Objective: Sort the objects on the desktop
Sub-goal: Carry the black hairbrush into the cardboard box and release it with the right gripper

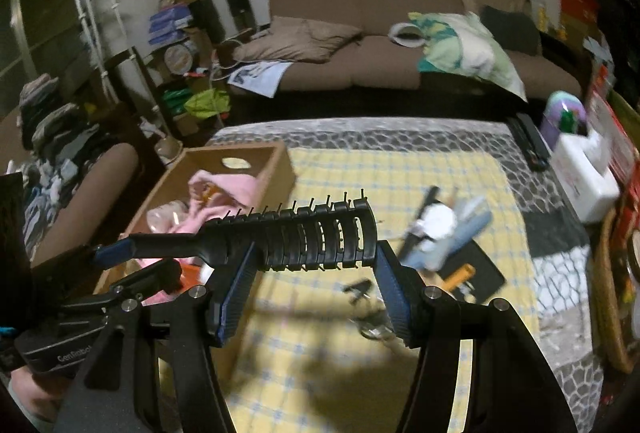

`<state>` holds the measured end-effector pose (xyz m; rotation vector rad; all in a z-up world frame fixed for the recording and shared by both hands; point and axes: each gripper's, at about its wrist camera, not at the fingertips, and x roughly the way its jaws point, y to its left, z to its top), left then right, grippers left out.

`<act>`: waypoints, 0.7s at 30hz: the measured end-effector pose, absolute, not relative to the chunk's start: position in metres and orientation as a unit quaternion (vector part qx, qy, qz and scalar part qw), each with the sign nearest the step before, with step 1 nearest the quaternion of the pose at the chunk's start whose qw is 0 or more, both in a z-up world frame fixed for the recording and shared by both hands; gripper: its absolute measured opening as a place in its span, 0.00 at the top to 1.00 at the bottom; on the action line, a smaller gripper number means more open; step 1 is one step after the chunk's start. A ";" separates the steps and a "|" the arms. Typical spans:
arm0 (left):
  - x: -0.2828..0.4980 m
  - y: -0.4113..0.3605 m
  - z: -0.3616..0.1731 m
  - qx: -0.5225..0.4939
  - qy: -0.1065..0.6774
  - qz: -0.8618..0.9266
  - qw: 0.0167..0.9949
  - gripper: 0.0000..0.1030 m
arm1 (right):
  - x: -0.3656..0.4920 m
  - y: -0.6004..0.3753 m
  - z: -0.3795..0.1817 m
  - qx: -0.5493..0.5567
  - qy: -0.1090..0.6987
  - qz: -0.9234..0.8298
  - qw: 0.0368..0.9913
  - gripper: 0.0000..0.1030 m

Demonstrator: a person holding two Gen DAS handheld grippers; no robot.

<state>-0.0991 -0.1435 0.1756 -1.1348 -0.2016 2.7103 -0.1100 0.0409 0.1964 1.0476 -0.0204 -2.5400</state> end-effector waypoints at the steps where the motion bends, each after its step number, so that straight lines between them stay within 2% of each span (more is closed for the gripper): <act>1: -0.101 -0.153 0.174 -0.384 -0.073 0.916 0.094 0.43 | -0.113 0.032 0.196 0.374 -0.004 -0.906 0.200 0.40; 11: -0.139 -0.260 0.139 -0.407 -0.124 0.904 0.042 0.45 | -0.181 -0.091 0.179 0.373 0.058 -0.887 0.266 0.41; 16: -0.160 -0.284 0.113 -0.429 -0.131 0.893 0.025 0.45 | -0.225 -0.138 0.155 0.393 0.070 -0.873 0.279 0.41; 21: -0.189 -0.286 0.082 -0.475 -0.125 0.871 0.017 0.45 | -0.270 -0.159 0.113 0.453 0.069 -0.852 0.255 0.40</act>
